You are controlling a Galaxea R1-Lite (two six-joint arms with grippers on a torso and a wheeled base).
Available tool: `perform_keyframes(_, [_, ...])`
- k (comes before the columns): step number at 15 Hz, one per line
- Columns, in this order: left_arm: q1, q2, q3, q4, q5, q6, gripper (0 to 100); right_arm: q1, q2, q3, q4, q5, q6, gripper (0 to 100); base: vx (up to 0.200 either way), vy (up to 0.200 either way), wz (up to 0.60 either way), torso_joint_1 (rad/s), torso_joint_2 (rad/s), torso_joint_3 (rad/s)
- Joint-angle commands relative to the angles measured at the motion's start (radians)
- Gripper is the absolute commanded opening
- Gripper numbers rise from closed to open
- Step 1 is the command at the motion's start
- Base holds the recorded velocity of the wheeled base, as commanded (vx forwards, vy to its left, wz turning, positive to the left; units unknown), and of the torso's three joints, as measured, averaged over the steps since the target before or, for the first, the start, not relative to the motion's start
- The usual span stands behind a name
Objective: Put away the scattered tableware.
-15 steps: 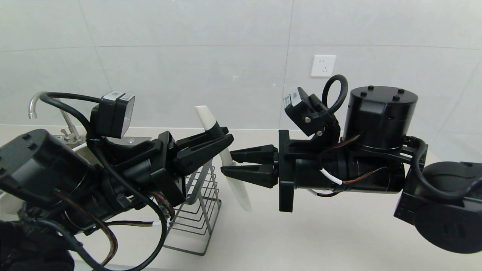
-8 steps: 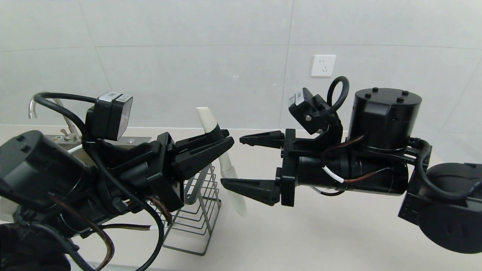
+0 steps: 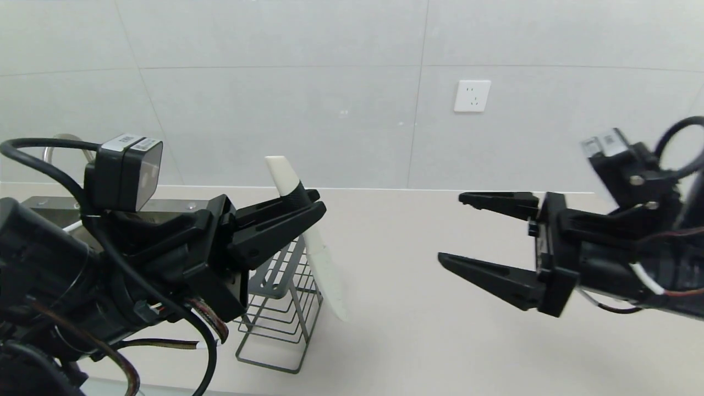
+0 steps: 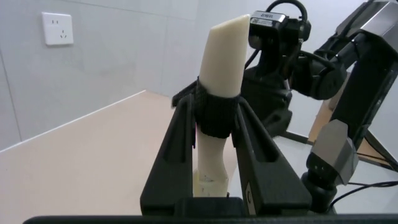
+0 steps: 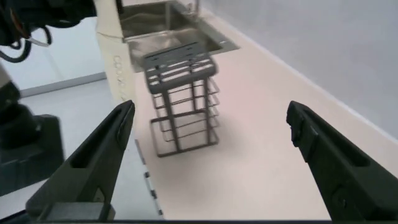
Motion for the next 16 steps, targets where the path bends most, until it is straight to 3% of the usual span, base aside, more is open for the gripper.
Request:
perform_keyframes(1, [0.0, -0.018, 0.001, -0.001, 0.007, 0.027, 0, -0.157, -0.264, 0.132, -0.01, -0.041, -0.079, 100, 0.0, 0.0, 0.0, 0.0, 0.0, 0.0])
perform_keyframes(4, [0.006, -0.03, 0.001, -0.001, 0.007, 0.079, 0, -0.301, -0.493, 0.22, -0.007, -0.079, -0.136, 100, 0.0, 0.0, 0.0, 0.0, 0.0, 0.0])
perform_keyframes(5, [0.006, -0.044, 0.001, -0.001, 0.007, 0.09, 0, -0.404, -0.64, 0.272, -0.005, -0.124, -0.176, 100, 0.0, 0.0, 0.0, 0.0, 0.0, 0.0])
perform_keyframes(8, [0.008, -0.078, 0.004, -0.001, 0.016, 0.087, 0, -0.534, -0.869, 0.338, -0.004, -0.133, -0.21, 100, 0.0, 0.0, 0.0, 0.0, 0.0, 0.0])
perform_keyframes(9, [0.011, -0.091, 0.008, -0.001, 0.044, 0.087, 0, -0.585, -0.968, 0.379, 0.005, -0.133, -0.211, 100, 0.0, 0.0, 0.0, 0.0, 0.0, 0.0])
perform_keyframes(13, [0.037, -0.119, 0.011, -0.001, 0.065, 0.084, 0, -0.646, -1.199, 0.579, 0.059, -0.133, -0.228, 100, 0.0, 0.0, 0.0, 0.0, 0.0, 0.0])
perform_keyframes(16, [0.072, -0.125, 0.011, -0.001, 0.067, 0.084, 0, -0.695, -1.34, 0.579, 0.248, -0.162, -0.219, 100, 0.0, 0.0, 0.0, 0.0, 0.0, 0.0])
